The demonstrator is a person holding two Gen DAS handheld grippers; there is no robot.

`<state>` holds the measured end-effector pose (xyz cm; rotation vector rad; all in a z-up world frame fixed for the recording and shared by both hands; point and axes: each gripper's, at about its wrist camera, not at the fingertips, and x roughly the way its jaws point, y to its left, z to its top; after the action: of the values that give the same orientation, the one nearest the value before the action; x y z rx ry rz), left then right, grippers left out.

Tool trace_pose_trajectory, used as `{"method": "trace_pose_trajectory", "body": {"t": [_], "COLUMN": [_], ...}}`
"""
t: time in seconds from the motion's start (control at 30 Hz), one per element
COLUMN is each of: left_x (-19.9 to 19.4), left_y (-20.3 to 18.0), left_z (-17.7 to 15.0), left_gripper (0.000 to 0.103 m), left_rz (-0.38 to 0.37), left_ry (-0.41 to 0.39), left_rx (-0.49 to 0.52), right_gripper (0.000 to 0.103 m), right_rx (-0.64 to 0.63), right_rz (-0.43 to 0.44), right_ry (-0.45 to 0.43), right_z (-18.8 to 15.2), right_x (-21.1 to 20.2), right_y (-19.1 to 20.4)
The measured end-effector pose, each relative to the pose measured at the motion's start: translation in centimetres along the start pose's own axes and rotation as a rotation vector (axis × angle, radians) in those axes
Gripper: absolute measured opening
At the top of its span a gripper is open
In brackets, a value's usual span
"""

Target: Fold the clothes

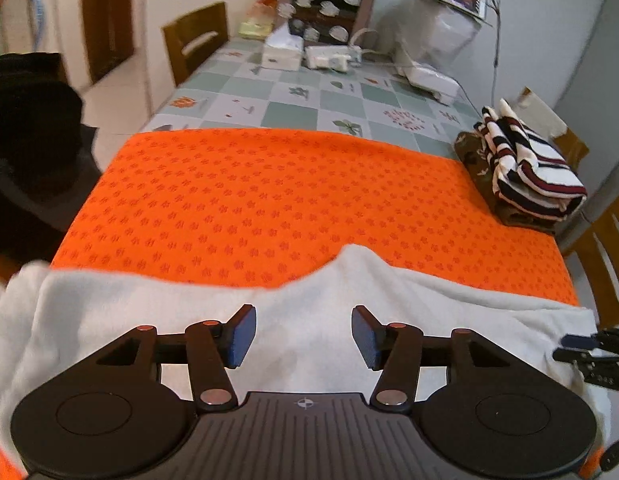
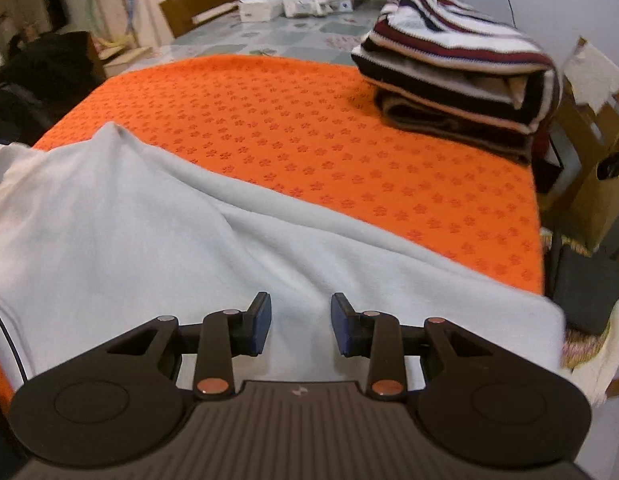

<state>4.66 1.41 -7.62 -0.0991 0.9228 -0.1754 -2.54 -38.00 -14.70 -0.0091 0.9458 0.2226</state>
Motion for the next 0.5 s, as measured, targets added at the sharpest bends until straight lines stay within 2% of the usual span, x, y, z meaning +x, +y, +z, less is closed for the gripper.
{"method": "trace_pose_trajectory", "body": {"t": [0.17, 0.3, 0.4, 0.5], "left_x": [-3.5, -5.4, -6.2, -6.6], "left_y": [-4.9, -8.9, -11.2, -12.9], "left_z": [-3.9, -6.8, -8.4, -9.6], "left_gripper": [0.061, 0.061, 0.061, 0.063], "left_rz": [0.085, 0.127, 0.138, 0.145], "left_ry": [-0.034, -0.064, -0.055, -0.071], "left_rx": [-0.114, -0.169, -0.208, -0.197], "right_gripper": [0.038, 0.038, 0.037, 0.037], "right_rx": [-0.106, -0.227, -0.227, -0.245], "right_rz": [0.112, 0.142, 0.135, 0.13], "right_ry": [0.031, 0.005, 0.029, 0.036], "right_z": [-2.0, -4.3, -4.1, -3.7], "right_x": [-1.3, -1.8, -2.6, -3.4], "right_y": [-2.8, -5.3, -7.7, -9.6]}}
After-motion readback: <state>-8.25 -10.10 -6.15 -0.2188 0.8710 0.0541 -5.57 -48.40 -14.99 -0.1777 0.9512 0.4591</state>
